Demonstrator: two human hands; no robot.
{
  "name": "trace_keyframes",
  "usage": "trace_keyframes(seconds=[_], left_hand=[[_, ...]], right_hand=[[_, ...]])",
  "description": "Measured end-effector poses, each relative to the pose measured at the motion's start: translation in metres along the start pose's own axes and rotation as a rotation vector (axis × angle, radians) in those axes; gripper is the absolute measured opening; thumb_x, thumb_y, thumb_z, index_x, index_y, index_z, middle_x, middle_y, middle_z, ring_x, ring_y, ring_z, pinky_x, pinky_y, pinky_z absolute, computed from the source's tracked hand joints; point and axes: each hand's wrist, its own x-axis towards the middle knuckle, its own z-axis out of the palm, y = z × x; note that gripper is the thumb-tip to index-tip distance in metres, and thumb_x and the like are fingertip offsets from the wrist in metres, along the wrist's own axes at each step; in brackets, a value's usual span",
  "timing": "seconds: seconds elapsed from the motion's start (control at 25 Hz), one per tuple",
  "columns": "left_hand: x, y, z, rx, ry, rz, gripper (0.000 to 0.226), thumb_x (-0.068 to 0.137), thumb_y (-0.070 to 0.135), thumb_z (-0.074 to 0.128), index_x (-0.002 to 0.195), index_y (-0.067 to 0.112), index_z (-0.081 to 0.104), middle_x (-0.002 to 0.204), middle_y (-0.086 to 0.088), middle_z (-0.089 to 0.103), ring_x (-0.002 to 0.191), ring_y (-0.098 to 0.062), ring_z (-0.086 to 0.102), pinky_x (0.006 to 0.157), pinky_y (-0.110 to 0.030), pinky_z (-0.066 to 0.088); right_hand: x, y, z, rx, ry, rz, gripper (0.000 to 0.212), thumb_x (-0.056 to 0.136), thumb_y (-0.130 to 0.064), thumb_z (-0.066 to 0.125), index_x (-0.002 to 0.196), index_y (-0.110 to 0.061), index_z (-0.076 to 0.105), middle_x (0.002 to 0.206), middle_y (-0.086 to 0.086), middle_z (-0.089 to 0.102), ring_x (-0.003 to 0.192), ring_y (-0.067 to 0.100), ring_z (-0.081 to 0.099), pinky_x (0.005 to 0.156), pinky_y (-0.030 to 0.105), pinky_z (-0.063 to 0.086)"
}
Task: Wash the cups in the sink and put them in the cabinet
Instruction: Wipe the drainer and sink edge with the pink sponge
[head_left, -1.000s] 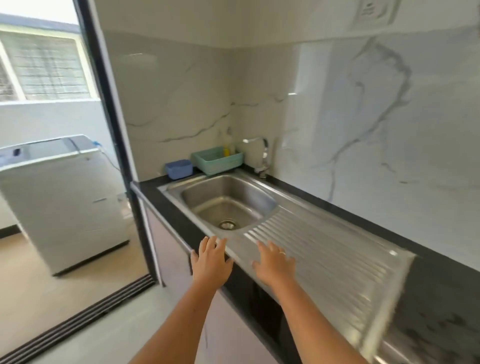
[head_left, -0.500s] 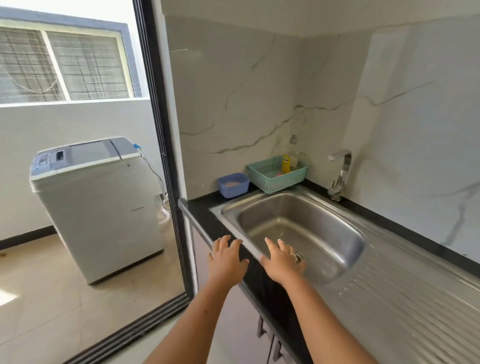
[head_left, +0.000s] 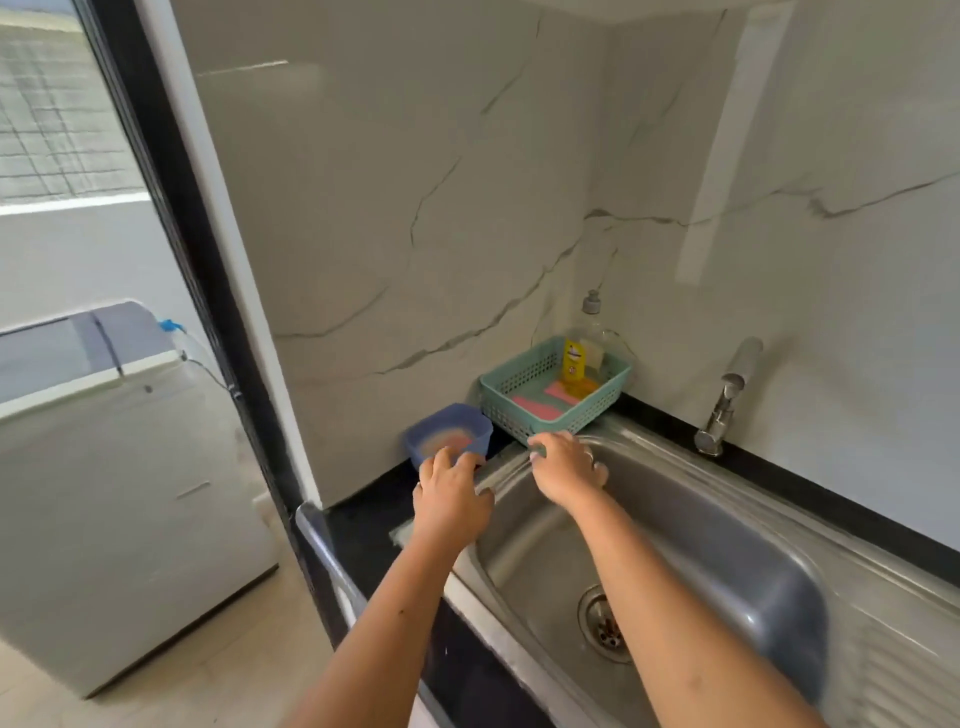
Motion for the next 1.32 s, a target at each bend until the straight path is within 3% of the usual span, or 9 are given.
trace_keyframes(seconds=[0.24,0.36,0.48,0.6,0.72,0.92,1.08,1.32], left_hand=[[0.115,0.014,-0.010,-0.128,0.002,0.129,0.037,0.092,0.015,0.047,0.129,0.014,0.050,0.136,-0.009,0.044,0.123,-0.030,0.039,0.094,-0.038,0.042],[0.166,0.012,0.002,-0.192,-0.026,0.244,0.040,0.089,0.006,0.046,0.129,0.009,0.051,0.134,-0.014,0.048,0.122,-0.031,0.043,0.098,-0.037,0.038],[0.199,0.002,0.010,-0.196,-0.039,0.305,0.039,0.089,0.005,0.044,0.127,0.009,0.053,0.130,-0.012,0.051,0.119,-0.028,0.045,0.097,-0.038,0.041],[0.226,-0.004,0.012,-0.141,-0.042,0.430,0.037,0.089,0.003,0.045,0.123,0.011,0.057,0.127,-0.008,0.052,0.119,-0.026,0.047,0.094,-0.037,0.044],[0.238,-0.005,0.016,-0.123,-0.055,0.513,0.034,0.089,0.002,0.046,0.117,0.015,0.060,0.123,-0.002,0.054,0.114,-0.022,0.049,0.087,-0.033,0.046],[0.242,-0.006,0.020,-0.125,-0.072,0.525,0.030,0.092,0.007,0.046,0.118,0.017,0.058,0.124,0.000,0.054,0.119,-0.019,0.045,0.090,-0.032,0.047],[0.242,-0.003,0.017,-0.124,-0.076,0.518,0.032,0.093,0.007,0.044,0.119,0.019,0.058,0.125,0.001,0.054,0.120,-0.019,0.043,0.090,-0.031,0.045],[0.233,-0.001,0.010,-0.166,-0.075,0.488,0.033,0.093,0.007,0.046,0.122,0.019,0.057,0.129,0.000,0.053,0.123,-0.020,0.042,0.088,-0.033,0.047]], right_hand=[[0.110,-0.004,-0.020,0.049,0.112,0.036,0.034,0.092,-0.011,0.043,0.118,-0.024,0.059,0.127,0.000,0.058,0.115,0.025,0.054,0.100,0.041,0.040],[0.158,0.003,-0.016,-0.010,0.046,0.095,0.031,0.091,-0.011,0.045,0.114,-0.025,0.060,0.130,0.000,0.053,0.116,0.024,0.053,0.098,0.037,0.041],[0.191,0.005,0.000,-0.169,-0.085,0.109,0.035,0.089,-0.010,0.054,0.123,-0.015,0.059,0.127,0.007,0.058,0.114,0.025,0.056,0.096,0.037,0.046],[0.215,0.003,0.017,-0.425,-0.149,0.174,0.041,0.089,-0.021,0.057,0.129,-0.016,0.053,0.126,0.006,0.060,0.115,0.026,0.056,0.092,0.036,0.047],[0.229,0.000,0.034,-0.506,-0.209,0.258,0.039,0.087,-0.028,0.056,0.124,-0.015,0.053,0.123,0.007,0.059,0.113,0.027,0.056,0.090,0.039,0.047],[0.234,0.002,0.035,-0.486,-0.141,0.257,0.048,0.083,-0.022,0.063,0.126,-0.011,0.045,0.121,0.012,0.052,0.114,0.032,0.050,0.088,0.042,0.046],[0.234,0.002,0.032,-0.373,-0.086,0.228,0.029,0.091,-0.008,0.050,0.120,-0.004,0.051,0.120,0.016,0.057,0.104,0.029,0.055,0.077,0.032,0.040],[0.218,-0.006,0.021,-0.402,-0.022,0.262,0.023,0.095,-0.016,0.044,0.113,-0.014,0.058,0.122,0.010,0.052,0.118,0.033,0.044,0.096,0.046,0.042]])
